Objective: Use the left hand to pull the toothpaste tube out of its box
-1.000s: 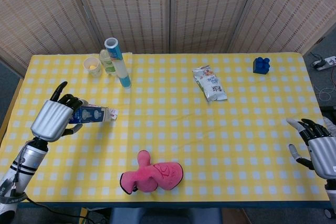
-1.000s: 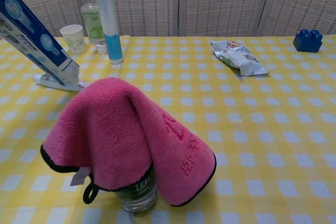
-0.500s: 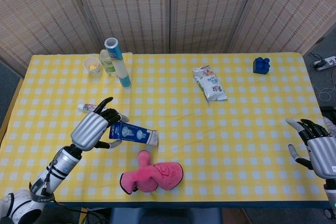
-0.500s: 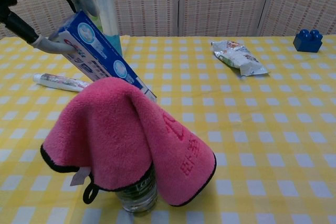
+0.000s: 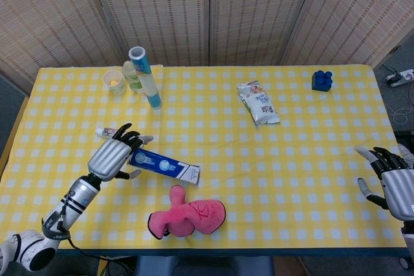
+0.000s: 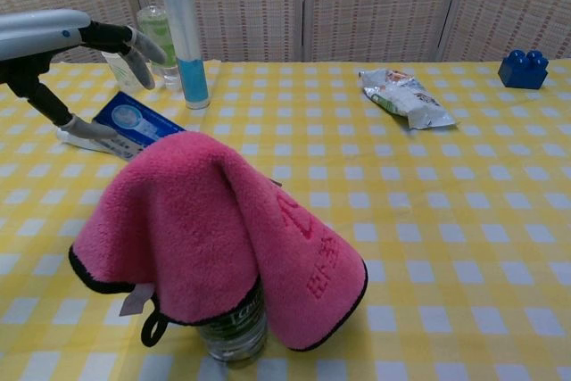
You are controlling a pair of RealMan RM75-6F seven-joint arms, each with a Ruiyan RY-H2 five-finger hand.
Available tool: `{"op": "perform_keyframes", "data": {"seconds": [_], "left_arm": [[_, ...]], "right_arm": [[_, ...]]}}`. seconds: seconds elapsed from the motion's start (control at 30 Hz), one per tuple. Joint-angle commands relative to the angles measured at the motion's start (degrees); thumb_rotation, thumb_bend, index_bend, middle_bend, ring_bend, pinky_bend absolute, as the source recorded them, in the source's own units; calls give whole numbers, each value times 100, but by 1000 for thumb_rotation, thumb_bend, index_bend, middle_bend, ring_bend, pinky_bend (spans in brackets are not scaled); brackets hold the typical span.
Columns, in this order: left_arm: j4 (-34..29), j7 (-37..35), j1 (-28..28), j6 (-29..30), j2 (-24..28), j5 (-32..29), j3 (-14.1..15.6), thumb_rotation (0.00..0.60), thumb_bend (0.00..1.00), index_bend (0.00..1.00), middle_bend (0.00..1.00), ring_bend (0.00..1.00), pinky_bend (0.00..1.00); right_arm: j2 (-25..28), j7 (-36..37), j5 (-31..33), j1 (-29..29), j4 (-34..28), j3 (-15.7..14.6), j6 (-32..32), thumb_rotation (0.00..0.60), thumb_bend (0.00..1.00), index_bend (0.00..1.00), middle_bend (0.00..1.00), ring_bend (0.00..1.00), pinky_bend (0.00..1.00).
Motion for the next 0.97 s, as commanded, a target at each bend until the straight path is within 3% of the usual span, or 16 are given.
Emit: {"op": "perform_keyframes", "data": {"seconds": [0.03, 0.2, 0.47, 0.77, 0.97], "left_arm": [[31, 407, 186, 216, 112, -27, 102, 600, 217, 46, 154, 78, 4], [124, 714, 490, 717, 196, 28, 127, 600, 217, 32, 128, 71, 4], [-56, 888, 1215, 1482, 502, -492, 103, 600, 216, 44, 128, 74, 4], [-45, 995, 2066, 2140, 651, -788, 374, 600, 217, 74, 128, 75, 4], [15, 764, 2605, 2710, 543, -569, 521, 600, 217, 88, 128, 75, 4]], "right_arm": [[-12, 6, 8, 19, 10, 8, -27, 600, 365, 179, 280, 170, 242], [-23, 23, 10, 53, 38, 5, -92, 600, 365, 180, 280, 170, 242], [69, 18, 46, 123, 42, 28, -208, 600, 366, 179, 280, 170, 241], [129, -90, -118, 291, -36, 11, -377, 600, 366, 186, 280, 170, 242], [108, -115, -244, 308, -61, -25, -328, 600, 366, 189, 280, 170, 241]]}}
